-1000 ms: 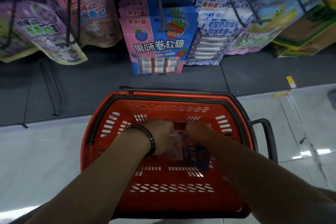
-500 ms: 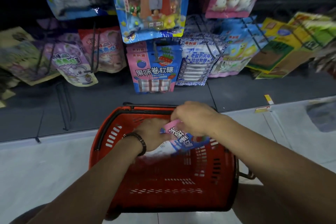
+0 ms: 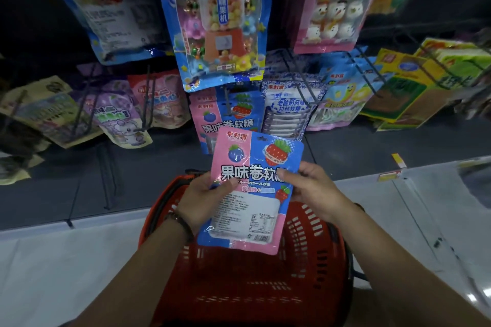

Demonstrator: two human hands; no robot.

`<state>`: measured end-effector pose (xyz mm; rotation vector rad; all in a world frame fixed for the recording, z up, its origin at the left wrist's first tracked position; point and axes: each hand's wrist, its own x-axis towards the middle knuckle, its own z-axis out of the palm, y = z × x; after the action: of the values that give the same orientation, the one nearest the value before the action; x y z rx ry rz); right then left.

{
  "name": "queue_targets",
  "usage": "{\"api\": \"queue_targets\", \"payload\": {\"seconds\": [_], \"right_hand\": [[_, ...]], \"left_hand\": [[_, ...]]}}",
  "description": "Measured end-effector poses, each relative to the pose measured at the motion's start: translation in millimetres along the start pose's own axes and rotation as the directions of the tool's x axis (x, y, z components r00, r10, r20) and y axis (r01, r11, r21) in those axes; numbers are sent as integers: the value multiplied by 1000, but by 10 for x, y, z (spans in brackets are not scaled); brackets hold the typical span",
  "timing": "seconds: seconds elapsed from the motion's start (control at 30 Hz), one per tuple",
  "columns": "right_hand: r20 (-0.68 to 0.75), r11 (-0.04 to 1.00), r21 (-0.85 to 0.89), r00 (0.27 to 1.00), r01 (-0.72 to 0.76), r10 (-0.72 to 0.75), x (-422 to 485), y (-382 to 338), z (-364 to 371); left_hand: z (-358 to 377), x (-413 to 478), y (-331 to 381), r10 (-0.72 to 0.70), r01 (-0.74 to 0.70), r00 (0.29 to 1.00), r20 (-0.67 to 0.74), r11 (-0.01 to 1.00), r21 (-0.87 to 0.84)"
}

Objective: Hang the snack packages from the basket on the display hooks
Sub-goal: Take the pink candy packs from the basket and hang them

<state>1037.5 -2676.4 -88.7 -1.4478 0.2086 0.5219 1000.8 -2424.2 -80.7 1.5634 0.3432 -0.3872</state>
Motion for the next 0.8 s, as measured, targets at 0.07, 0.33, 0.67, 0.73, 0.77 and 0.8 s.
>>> {"api": "queue_targets", "payload": {"seconds": [0.07, 0.33, 0.67, 0.73, 0.77, 0.8], "right_hand": [[-1, 999, -6, 999, 48, -48, 21, -22, 43], [-173, 971, 7, 956, 240, -236, 58, -33, 224], [-94, 968, 86, 969, 237, -228, -65, 165, 779], [-103, 974, 111, 977, 199, -188, -46, 138, 775], [-158, 971, 29, 960, 237, -230, -10, 139, 747], [-231, 960, -77, 932, 268, -279, 32, 137, 712]], "left_hand": [[-30, 27, 0, 0, 0, 1000, -18, 1000, 10], [204, -66, -36, 388, -261, 856, -341, 894, 363], [303, -73, -109, 363, -309, 919, -156, 906, 288], [221, -26, -58, 332, -278, 916, -225, 930, 240], [196, -19, -17, 293, -253, 930, -223, 948, 190], [172, -11, 12, 246, -222, 947, -209, 966, 131]]}}
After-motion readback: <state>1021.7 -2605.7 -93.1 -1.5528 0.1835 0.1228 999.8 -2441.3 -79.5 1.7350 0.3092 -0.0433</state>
